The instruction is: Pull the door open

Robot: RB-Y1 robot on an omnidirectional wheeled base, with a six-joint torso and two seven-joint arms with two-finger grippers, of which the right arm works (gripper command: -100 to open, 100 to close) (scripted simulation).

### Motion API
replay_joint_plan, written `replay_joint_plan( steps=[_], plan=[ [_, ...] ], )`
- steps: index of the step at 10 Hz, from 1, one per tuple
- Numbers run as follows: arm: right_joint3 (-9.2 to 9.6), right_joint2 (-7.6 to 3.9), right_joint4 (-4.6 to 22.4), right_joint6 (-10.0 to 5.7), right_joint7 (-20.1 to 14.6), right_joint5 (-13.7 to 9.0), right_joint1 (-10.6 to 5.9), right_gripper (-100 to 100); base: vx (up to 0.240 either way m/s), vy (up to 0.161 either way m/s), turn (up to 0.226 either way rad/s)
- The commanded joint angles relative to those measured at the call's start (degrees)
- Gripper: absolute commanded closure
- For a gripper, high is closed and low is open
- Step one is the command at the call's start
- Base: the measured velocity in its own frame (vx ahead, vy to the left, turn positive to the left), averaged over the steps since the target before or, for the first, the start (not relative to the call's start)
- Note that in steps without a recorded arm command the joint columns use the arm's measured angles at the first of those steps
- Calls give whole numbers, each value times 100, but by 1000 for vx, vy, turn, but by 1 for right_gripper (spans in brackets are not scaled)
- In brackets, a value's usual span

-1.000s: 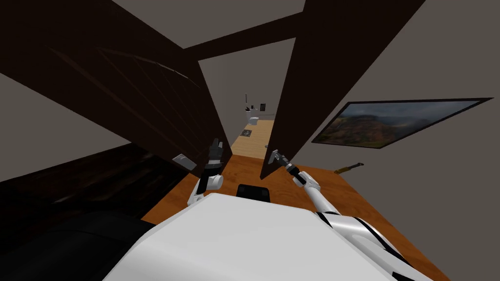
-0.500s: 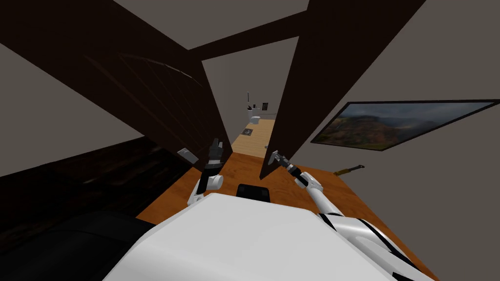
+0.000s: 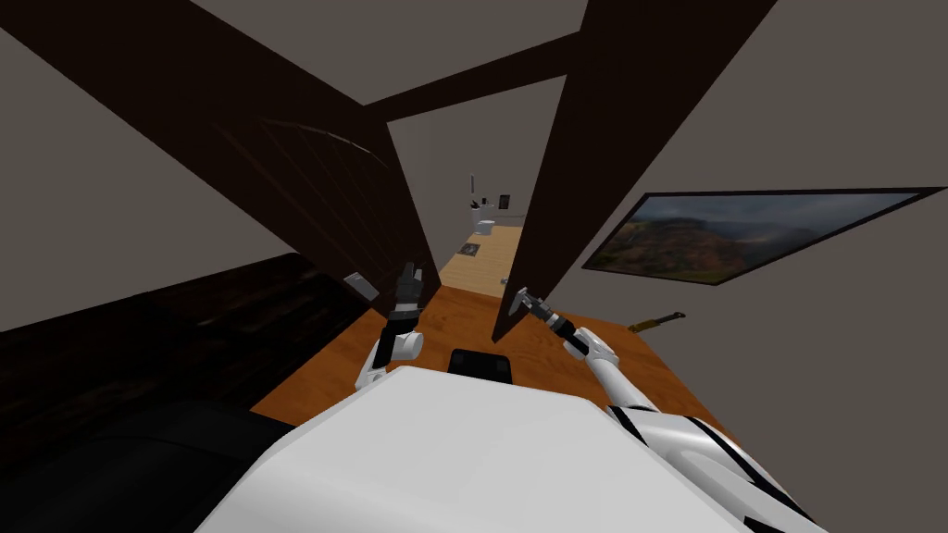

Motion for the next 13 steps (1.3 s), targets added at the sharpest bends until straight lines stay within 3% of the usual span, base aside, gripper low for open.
replay_joint_plan(
  steps=[1,2,13],
  plan=[
    [-2,-67,-3,-176,-60,38,33,100,-104,-172,65],
    [6,-32,-14,-92,-31,29,29,100,-45,-77,13],
    [-80,12,462,-566,-81,339,-297,100,-121,-159,116]
  ],
)
